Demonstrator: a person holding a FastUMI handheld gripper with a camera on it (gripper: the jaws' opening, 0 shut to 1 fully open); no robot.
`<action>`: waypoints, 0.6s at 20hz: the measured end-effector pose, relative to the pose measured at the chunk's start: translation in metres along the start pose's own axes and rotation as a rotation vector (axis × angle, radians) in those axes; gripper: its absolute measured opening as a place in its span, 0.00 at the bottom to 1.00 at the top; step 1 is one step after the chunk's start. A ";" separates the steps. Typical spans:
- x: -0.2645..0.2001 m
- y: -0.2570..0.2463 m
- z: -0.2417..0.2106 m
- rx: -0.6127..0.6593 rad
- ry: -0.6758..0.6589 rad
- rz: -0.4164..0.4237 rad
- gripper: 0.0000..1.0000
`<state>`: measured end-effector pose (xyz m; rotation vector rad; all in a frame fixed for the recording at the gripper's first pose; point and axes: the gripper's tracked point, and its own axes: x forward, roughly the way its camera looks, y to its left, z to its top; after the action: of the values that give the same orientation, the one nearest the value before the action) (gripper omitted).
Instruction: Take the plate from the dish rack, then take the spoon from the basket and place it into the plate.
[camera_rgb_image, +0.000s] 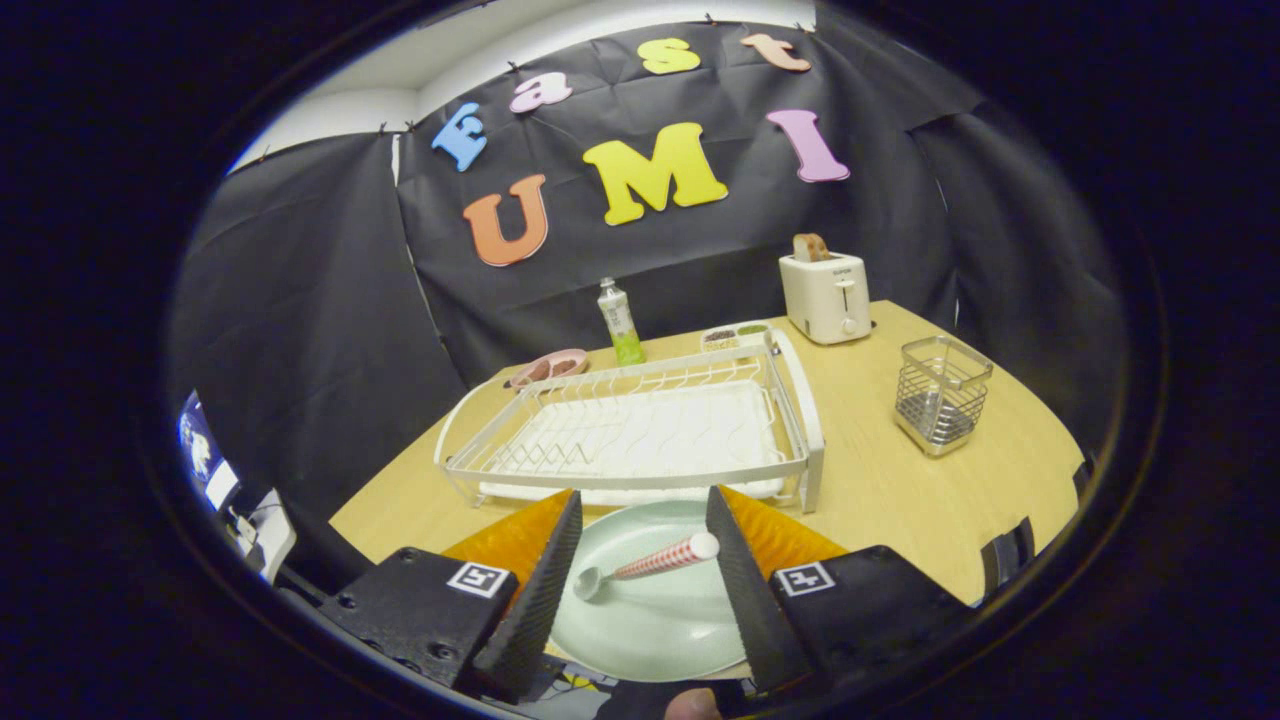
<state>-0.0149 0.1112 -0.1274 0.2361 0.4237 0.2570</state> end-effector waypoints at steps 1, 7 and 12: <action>-0.002 0.000 0.002 -0.007 -0.005 -0.003 0.86; -0.032 0.004 0.010 -0.080 -0.048 0.003 0.96; -0.066 0.022 0.003 -0.134 -0.062 0.068 0.99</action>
<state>-0.0759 0.1118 -0.0940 0.1272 0.3362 0.3431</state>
